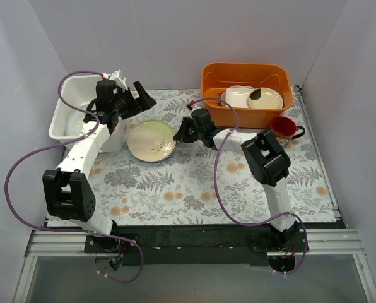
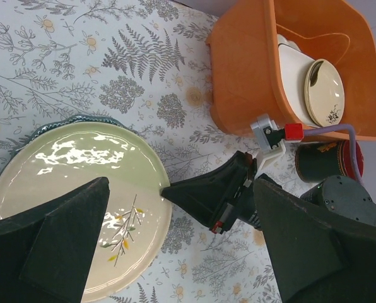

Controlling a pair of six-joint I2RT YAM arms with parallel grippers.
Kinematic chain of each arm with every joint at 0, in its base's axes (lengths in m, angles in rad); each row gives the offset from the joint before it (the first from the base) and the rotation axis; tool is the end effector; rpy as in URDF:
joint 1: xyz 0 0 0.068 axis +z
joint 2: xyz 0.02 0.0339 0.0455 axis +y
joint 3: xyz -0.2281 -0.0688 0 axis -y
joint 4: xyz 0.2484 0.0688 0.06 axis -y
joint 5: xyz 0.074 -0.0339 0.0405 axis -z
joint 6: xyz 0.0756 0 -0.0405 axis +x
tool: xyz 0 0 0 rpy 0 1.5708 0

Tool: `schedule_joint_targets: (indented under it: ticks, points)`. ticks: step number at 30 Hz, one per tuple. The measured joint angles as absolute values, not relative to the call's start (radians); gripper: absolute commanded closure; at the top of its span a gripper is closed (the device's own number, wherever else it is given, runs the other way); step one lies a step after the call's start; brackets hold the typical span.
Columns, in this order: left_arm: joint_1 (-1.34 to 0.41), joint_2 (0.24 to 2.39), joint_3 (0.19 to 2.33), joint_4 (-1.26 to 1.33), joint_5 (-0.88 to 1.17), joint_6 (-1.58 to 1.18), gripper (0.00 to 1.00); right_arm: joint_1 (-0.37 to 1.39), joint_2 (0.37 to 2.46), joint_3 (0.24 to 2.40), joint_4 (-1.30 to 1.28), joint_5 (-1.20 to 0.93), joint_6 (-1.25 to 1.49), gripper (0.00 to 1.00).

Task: Place the plates into the plastic bin on the countertop
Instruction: Pick up the plate at the center of the board.

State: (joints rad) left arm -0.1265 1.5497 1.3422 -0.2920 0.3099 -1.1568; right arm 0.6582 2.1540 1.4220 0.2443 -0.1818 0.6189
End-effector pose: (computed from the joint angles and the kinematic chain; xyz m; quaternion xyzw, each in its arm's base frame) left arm 0.3927 -0.0732 0.2792 -0.3500 0.7782 -0.4081 0.3246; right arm 0.3884 0.3176 0.1130 -0.0636 0.8523 0.3684 0.3658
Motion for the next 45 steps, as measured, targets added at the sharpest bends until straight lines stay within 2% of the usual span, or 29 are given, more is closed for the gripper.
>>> schedule_joint_targets:
  ticks: [3,17,28,31,36,39,45]
  points:
    - [-0.126,1.552,1.353,-0.293,0.321,-1.152,0.02,0.666,2.151,1.421,0.242,-0.149,0.609,0.98]
    - [-0.184,1.629,1.407,-0.339,0.342,-1.112,0.02,0.667,2.023,1.258,0.254,-0.039,0.516,0.99]
    - [-0.255,1.747,1.501,-0.424,0.357,-1.053,0.03,0.566,1.859,1.063,0.239,-0.031,0.462,0.99]
    - [-0.266,1.792,1.535,-0.469,0.356,-1.042,0.06,0.525,1.819,1.025,0.224,-0.024,0.446,0.99]
    - [-0.281,1.885,1.604,-0.556,0.349,-1.028,0.25,0.472,1.78,0.987,0.208,-0.021,0.429,0.99]
    - [-0.286,1.922,1.617,-0.596,0.346,-1.027,0.31,0.458,1.776,0.983,0.209,-0.022,0.422,0.99]
    - [-0.296,1.991,1.653,-0.669,0.345,-1.024,0.38,0.449,1.775,0.97,0.229,-0.034,0.419,0.99]
